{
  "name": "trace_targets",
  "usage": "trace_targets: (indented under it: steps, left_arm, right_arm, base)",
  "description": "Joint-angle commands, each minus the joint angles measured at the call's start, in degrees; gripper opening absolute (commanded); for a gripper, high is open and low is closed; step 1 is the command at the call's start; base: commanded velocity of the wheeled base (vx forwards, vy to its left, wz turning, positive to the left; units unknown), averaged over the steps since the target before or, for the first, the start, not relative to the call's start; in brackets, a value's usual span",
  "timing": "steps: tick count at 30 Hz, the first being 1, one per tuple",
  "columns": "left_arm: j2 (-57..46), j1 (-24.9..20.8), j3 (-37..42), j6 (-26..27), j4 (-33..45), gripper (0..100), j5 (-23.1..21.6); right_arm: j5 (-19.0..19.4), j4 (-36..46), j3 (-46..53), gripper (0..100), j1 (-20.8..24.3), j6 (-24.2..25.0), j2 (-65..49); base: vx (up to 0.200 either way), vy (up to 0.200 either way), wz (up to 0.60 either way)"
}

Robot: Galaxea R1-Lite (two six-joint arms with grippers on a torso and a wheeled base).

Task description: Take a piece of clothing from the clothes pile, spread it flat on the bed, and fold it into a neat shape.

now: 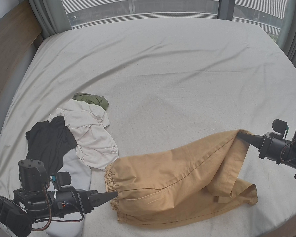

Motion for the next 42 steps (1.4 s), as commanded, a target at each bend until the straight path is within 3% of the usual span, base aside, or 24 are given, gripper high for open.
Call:
trace_targets:
  steps: [1, 15, 26, 42]
  left_arm:
    - [3.7, -0.6, 0.7, -0.1, -2.0, 100, 0.0]
    - [14.9, -1.7, 4.2, -1.0, -19.3, 100, 0.2]
    - [24.7, -6.5, 7.7, -8.6, -40.0, 100, 0.5]
    - [24.5, -9.2, 6.8, -8.5, -41.3, 100, 0.5]
  right_arm:
    - [0.0, 0.0, 0.1, 0, 0.2, 0.0, 0.0]
    - [0.0, 0.0, -0.1, 0, 0.1, 0.0, -0.1]
    - [0.0, 0.0, 0.0, 0, 0.2, 0.0, 0.0]
    - [0.0, 0.0, -0.1, 0, 0.2, 0.0, 0.0]
  base:
    - [0.0, 0.0, 0.0]
    - [0.0, 0.0, 0.0]
    - [0.0, 0.0, 0.0]
    - [0.0, 0.0, 0.0]
